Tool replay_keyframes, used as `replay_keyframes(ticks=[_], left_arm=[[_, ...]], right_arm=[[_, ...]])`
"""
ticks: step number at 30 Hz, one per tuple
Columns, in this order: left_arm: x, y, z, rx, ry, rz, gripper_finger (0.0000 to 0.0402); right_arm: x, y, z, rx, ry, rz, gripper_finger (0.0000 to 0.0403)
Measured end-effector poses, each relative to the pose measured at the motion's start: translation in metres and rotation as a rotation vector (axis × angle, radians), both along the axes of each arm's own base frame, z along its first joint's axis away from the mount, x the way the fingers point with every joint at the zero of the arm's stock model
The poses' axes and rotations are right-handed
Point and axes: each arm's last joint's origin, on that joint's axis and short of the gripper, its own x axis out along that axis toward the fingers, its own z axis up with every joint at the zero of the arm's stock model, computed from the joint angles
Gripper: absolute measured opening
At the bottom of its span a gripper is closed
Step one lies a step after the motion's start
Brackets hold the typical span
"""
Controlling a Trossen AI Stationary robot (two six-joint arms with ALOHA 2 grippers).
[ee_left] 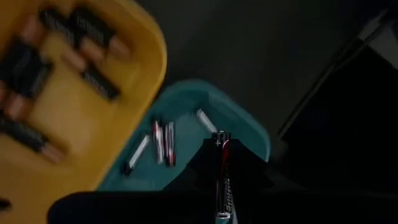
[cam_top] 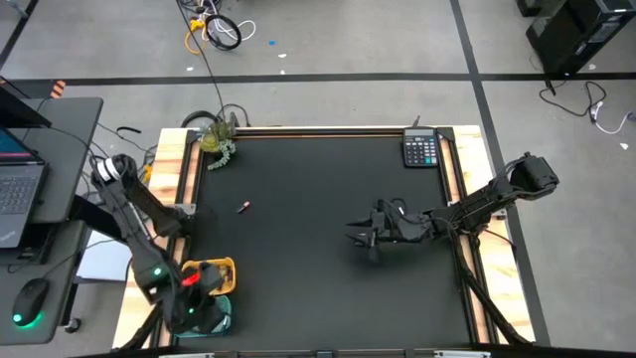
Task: Sort batteries
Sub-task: Put the silver battery into the green bin, then put the bottom black battery into the yellow bin
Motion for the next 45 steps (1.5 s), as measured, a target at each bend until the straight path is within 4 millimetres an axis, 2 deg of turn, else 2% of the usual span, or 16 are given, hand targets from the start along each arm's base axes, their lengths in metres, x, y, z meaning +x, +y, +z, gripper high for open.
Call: replay_keyframes(ticks=[5,9,14,19,22,27,32,35,40,45], left_arm=[[-0.007,-0.014,-0.015,0.024,0.046,0.04,0.0033],[-0.005,-0.019,-0.025,0.054,0.059,0.077,0.0058],[0.0,-0.014,-0.02,0.032,0.064,0.098,0.0104],[0.009,-0.004,-0.013,0.026,0.044,0.095,0.012],[0.026,0.008,-0.01,0.08,-0.035,0.058,0.0121],[0.07,0.038,-0.006,0.324,-0.257,-0.106,0.0121],[0.112,0.069,0.006,0.682,-0.484,-0.303,0.0121],[0.132,0.084,0.018,0.9,-0.581,-0.323,0.0121],[0.153,0.11,0.03,1.046,-0.636,-0.283,0.0121],[0.16,0.129,0.03,1.078,-0.6,-0.24,0.0121]], right_arm=[[0.0,0.0,0.002,0.011,-0.018,-0.001,0.0156],[0.001,0.0,0.003,0.015,-0.029,-0.001,0.0153],[0.001,0.0,0.003,0.017,-0.035,-0.001,0.0154],[0.0,0.002,0.003,0.018,-0.036,0.007,0.0152],[0.0,0.003,0.003,0.018,-0.035,0.011,0.0147],[0.0,0.0,0.001,0.016,-0.014,-0.003,0.0143],[-0.003,-0.004,-0.013,-0.019,0.138,-0.018,0.0142],[-0.008,-0.002,-0.023,0.02,0.238,-0.011,0.0139],[-0.017,0.013,-0.031,0.065,0.333,0.069,0.0135],[-0.029,0.027,-0.036,-0.074,0.382,0.064,0.0143]])
